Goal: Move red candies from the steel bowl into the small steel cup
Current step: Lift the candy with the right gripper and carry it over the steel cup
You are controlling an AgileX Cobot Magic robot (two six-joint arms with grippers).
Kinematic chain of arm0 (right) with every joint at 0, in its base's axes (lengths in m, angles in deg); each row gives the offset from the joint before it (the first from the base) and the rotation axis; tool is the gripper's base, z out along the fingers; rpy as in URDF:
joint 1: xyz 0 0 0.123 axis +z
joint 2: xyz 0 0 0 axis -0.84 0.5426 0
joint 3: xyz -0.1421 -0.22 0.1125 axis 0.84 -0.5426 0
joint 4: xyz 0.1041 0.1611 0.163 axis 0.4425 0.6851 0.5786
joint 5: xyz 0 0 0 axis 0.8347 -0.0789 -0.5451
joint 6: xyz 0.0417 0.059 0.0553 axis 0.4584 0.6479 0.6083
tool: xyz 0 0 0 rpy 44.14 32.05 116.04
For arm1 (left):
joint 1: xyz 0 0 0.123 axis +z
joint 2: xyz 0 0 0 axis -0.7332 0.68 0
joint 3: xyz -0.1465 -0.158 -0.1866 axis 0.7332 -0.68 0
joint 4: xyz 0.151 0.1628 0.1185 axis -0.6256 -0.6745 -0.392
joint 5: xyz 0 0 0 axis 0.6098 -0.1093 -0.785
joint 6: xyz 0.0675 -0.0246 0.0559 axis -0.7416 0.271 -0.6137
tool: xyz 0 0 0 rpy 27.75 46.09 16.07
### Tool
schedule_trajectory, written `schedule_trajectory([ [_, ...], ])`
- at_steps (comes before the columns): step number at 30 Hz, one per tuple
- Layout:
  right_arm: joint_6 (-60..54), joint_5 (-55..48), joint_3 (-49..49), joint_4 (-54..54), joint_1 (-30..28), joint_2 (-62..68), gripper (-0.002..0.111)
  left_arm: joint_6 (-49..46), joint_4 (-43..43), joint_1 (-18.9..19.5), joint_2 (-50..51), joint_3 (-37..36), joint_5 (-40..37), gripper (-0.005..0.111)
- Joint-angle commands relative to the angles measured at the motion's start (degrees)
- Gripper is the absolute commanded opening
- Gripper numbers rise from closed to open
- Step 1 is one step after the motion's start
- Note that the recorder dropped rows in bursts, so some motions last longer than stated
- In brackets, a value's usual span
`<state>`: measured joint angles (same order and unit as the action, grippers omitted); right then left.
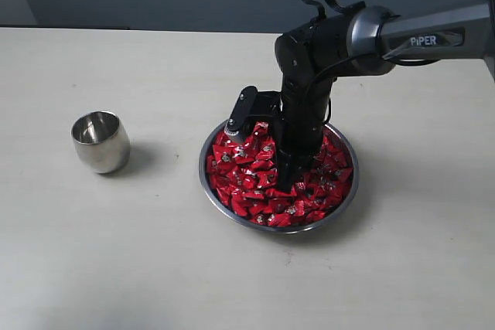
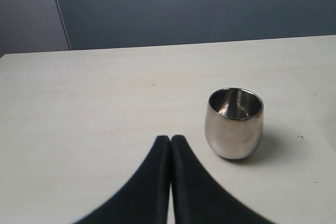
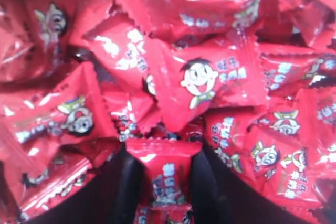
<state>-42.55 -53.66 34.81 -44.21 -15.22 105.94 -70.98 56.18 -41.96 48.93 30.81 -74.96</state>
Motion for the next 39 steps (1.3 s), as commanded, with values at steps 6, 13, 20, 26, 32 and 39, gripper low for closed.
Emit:
schedule_trajectory([
  [6, 0.43, -0.37, 0.24, -0.18, 0.06, -0.03, -0.001, 0.15, -0.04, -0.44, -0.26, -0.22, 0.1, 0.0],
  [13, 0.59, -1.05, 1.84, -0.18, 0.06, -3.22, -0.001, 0.15, -0.04, -0.44, -0.26, -0.22, 0.1, 0.0],
  [20, 3.41, -3.13, 5.16, -1.73, 0.06, -5.66, -0.001, 0.15, -0.04, -0.44, -0.26, -0.22, 0.1, 0.0],
  [26, 3.41, -3.72, 5.42, -2.1, 0.06, -5.66, -0.001, 0.15, -0.04, -0.44, -0.26, -0.22, 0.1, 0.0],
  [32, 4.3, -3.71, 5.42, -2.65, 0.06, -5.66, -0.001, 0.15, -0.04, -0.44, -0.26, -0.22, 0.1, 0.0],
  [39, 26.88, -2.08, 5.42, -7.77, 0.06, -5.66, -0.001, 0.15, -0.04, -0.44, -0.26, -0.22, 0.1, 0.0],
])
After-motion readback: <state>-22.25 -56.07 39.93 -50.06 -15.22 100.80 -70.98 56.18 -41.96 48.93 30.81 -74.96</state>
